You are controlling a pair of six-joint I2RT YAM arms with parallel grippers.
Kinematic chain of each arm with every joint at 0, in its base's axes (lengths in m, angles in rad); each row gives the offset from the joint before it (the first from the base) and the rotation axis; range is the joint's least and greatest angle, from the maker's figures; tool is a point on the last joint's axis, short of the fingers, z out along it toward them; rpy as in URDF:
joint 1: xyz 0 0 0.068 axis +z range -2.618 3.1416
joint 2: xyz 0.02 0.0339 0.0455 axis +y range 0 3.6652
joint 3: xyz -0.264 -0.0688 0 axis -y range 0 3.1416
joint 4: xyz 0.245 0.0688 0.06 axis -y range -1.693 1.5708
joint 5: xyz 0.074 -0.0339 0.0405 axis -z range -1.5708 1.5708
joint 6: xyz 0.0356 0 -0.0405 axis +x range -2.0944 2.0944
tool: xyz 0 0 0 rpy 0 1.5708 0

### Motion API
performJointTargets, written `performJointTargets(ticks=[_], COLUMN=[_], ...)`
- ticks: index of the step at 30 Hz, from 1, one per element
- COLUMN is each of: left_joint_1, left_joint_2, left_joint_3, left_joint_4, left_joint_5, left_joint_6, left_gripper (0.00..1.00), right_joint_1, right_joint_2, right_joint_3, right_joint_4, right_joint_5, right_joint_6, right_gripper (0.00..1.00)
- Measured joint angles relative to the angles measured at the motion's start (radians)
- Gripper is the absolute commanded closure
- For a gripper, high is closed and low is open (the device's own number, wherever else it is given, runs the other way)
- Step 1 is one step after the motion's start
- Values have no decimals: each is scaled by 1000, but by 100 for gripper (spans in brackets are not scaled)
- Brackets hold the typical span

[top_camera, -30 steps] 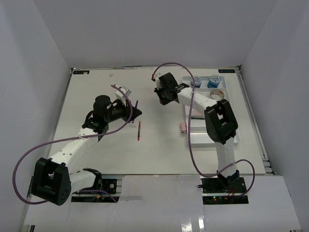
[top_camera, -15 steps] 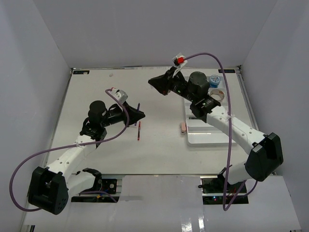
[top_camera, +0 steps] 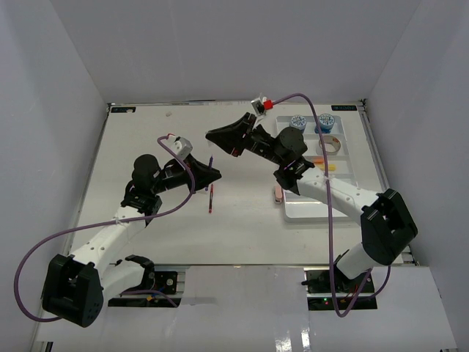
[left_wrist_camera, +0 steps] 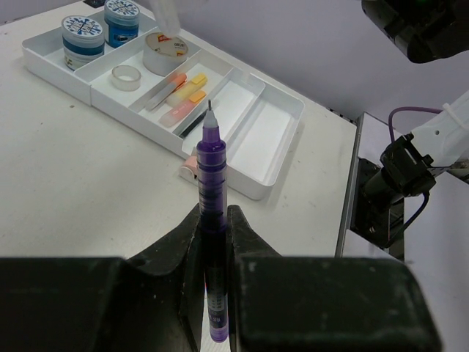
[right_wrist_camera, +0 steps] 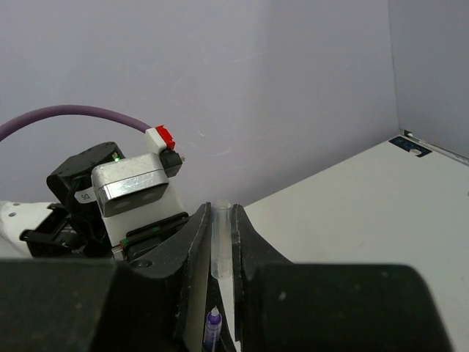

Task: Sort the stationery into containers
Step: Close the pen cap on the pen.

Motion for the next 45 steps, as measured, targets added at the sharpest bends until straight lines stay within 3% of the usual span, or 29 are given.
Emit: performJointTargets(ticks=[11, 19, 45], left_joint_1=[0, -2, -3], left_joint_2=[0, 25, 26], left_joint_3=[-20, -33, -33], left_joint_4=[44, 162, 266], left_joint_5=[-6, 0, 23], left_joint_6=[-26, -80, -132], left_gripper=[100, 100, 100], right_joint_1=[3, 4, 12], right_joint_2=[2, 2, 32], right_joint_3=[-74, -92, -92], right_joint_4=[155, 174, 247], right_joint_5=[-33, -37, -52], right_joint_6=[99, 113, 149], right_gripper=[92, 92, 92])
